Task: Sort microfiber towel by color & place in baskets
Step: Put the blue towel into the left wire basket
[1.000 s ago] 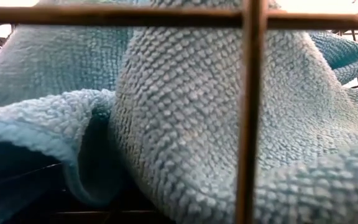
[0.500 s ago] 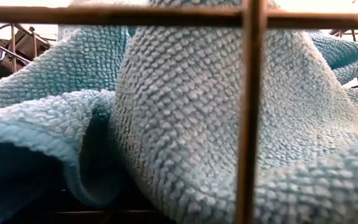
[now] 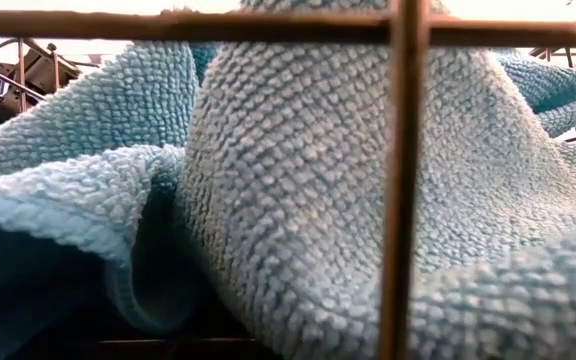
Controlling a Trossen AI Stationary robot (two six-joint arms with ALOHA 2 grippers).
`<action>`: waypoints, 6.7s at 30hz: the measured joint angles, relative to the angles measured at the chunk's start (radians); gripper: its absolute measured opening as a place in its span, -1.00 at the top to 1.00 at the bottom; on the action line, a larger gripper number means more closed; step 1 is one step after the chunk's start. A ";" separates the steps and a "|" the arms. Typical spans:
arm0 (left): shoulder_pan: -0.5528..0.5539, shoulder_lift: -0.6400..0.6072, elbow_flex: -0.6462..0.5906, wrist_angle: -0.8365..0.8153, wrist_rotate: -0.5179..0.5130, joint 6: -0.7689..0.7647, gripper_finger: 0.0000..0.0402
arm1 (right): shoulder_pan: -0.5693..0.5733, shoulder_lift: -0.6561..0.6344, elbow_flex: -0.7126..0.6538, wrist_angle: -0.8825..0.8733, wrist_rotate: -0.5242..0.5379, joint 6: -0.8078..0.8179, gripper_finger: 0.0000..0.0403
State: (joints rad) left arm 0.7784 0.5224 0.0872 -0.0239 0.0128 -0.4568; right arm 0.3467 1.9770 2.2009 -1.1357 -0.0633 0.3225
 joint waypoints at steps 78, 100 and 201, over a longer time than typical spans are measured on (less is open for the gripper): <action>0.000 0.019 0.068 0.225 0.294 0.265 0.58 | -0.406 0.284 -0.154 -0.025 -0.050 0.062 0.01; 0.000 0.019 0.068 0.226 0.294 0.315 0.58 | -0.413 0.284 -0.188 0.015 -0.076 0.071 0.67; 0.000 0.021 0.068 0.223 0.183 0.081 0.58 | -0.184 -0.038 -0.161 -0.085 0.322 0.139 0.32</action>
State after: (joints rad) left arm 0.7784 0.5438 0.1551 0.1996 0.1960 -0.3757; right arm 0.1626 1.9388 2.0404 -1.2209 0.2590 0.4613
